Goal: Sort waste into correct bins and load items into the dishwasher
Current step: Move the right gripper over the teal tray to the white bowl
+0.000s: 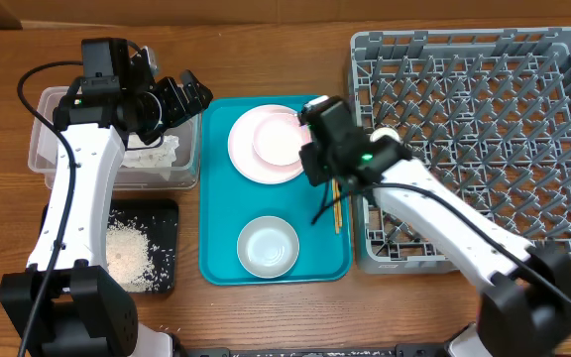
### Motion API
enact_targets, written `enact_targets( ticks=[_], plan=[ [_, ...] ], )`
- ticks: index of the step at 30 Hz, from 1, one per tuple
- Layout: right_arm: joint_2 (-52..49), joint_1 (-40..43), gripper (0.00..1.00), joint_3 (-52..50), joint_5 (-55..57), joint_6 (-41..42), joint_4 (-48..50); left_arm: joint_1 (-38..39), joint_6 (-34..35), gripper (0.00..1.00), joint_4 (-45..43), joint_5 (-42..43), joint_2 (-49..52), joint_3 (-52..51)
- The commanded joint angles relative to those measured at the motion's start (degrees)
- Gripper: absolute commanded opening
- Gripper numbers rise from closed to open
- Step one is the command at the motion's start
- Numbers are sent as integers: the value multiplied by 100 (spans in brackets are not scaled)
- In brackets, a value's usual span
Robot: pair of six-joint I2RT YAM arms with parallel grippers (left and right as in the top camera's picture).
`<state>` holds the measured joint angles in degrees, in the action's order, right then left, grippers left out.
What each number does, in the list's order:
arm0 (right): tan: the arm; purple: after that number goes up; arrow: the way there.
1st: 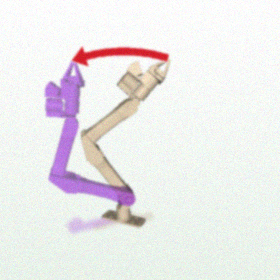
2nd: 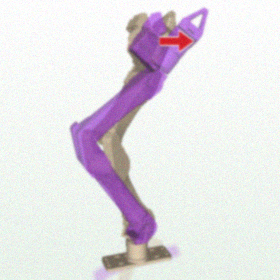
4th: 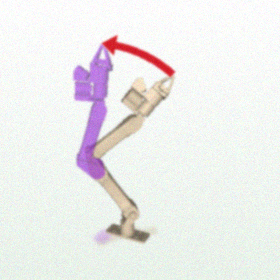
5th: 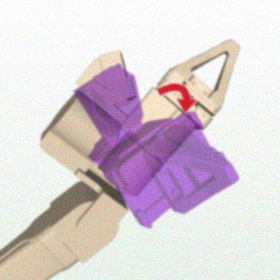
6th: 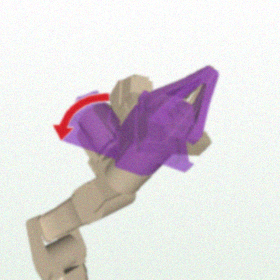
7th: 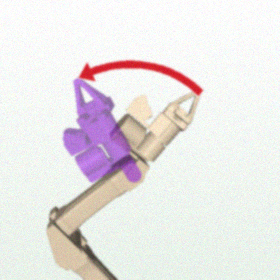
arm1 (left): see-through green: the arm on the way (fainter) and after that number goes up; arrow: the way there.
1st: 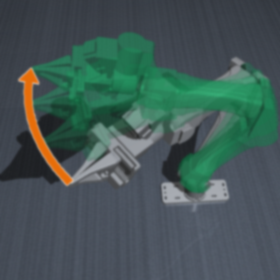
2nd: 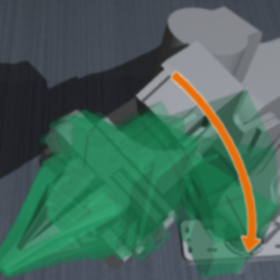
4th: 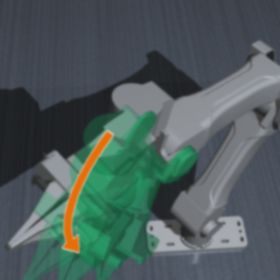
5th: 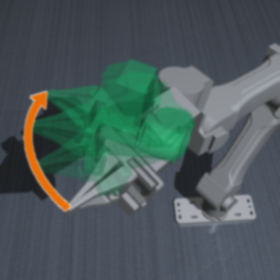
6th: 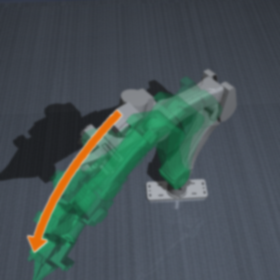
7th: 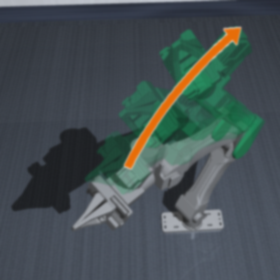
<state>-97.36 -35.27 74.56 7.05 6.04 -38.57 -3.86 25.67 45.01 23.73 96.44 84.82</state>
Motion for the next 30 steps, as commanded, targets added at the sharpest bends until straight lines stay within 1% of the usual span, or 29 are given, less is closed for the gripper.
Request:
enact_targets(
  ticks=[1, 4, 8, 9, 12, 14, 16, 20, 25, 27, 30],
  plan=[
    [-433, -39, 34, 28, 933, 291, 116, 13, -39, 100, 0, -37, -46, 151],
    [-673, -35, 33, 28, 966, 476, 149, 13, -39, 100, 2, -37, -46, 151],
    [-870, -35, 33, 28, 966, 490, 369, 13, -39, 100, 0, -35, -46, 151],
    [-907, -35, 33, 28, 968, 487, 437, 13, -39, 100, 0, -37, -46, 151],
    [-1008, -35, 26, 0, 964, 492, 619, 13, -39, 100, 0, -37, -46, 151],
    [-1058, -35, 24, -4, 964, 494, 636, 13, -39, 100, 0, -37, -46, 151],
    [-1108, -37, 24, -4, 879, 511, 610, 13, -39, 100, 2, -37, -46, 151],
    [-1102, -42, 25, 9, 299, 511, 367, 13, -39, 100, 2, -39, -46, 151],
    [-992, -39, 25, 125, 295, 533, 258, 13, -37, 100, 0, -39, -46, 151],
    [-922, -42, 25, 295, 284, 632, -17, 13, -39, 100, 0, -39, -46, 151],
    [-839, -101, 25, 581, 116, 645, -739, 13, -39, 100, 0, -39, -46, 151]
  ],
)
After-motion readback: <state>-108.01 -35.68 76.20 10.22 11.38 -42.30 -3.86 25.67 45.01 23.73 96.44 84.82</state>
